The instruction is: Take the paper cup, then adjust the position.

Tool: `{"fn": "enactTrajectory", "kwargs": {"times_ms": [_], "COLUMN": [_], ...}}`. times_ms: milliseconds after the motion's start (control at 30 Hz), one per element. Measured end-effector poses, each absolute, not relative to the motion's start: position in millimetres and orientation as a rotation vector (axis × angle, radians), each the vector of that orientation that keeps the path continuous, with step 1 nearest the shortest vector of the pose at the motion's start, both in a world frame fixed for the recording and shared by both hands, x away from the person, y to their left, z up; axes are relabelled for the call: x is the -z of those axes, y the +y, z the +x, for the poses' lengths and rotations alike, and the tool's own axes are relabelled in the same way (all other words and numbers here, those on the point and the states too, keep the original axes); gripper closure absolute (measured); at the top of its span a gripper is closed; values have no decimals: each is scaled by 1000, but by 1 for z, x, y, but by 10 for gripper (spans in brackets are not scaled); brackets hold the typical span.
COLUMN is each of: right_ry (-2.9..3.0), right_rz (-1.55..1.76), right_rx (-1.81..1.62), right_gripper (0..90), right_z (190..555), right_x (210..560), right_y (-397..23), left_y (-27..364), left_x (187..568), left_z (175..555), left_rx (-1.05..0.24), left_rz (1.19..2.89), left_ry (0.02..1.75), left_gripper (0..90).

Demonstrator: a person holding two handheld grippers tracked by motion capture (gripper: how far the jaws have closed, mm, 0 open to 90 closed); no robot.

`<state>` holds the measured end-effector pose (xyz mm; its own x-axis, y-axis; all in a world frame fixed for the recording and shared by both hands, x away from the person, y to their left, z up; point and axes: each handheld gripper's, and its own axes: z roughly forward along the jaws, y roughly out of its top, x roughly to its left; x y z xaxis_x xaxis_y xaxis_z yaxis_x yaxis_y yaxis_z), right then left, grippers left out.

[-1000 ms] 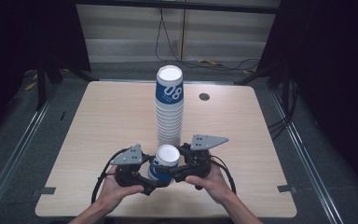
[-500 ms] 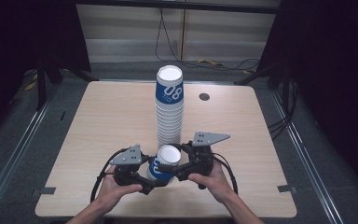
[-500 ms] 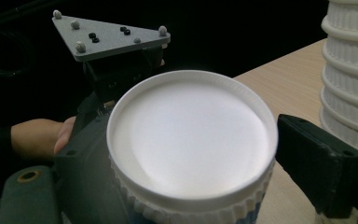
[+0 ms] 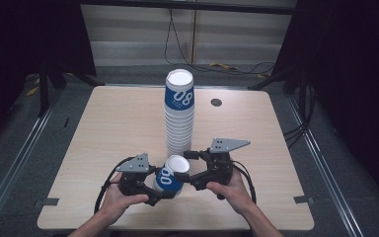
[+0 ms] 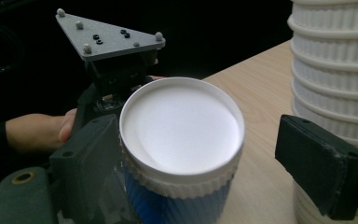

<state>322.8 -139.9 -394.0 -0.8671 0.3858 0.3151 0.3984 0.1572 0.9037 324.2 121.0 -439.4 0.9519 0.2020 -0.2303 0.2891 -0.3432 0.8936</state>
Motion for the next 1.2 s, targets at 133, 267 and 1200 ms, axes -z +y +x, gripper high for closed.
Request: {"fn": "enactTrajectory", "kwargs": {"times_ms": [133, 267, 1200], "right_ry": [-2428, -2457, -2747], "right_rz": [-803, -809, -718], "right_rx": [1838, 1817, 1477], "right_gripper": [135, 134, 139], "right_z": [320, 319, 318], "right_x": [392, 393, 404], "right_y": [-142, -147, -153], "left_y": [123, 124, 117], "left_x": [441, 443, 449], "left_z": [325, 329, 335], "left_rx": [86, 84, 65], "left_rz": [1947, 1962, 2155], "left_ry": [377, 388, 397], "left_gripper": [225, 226, 228]}}
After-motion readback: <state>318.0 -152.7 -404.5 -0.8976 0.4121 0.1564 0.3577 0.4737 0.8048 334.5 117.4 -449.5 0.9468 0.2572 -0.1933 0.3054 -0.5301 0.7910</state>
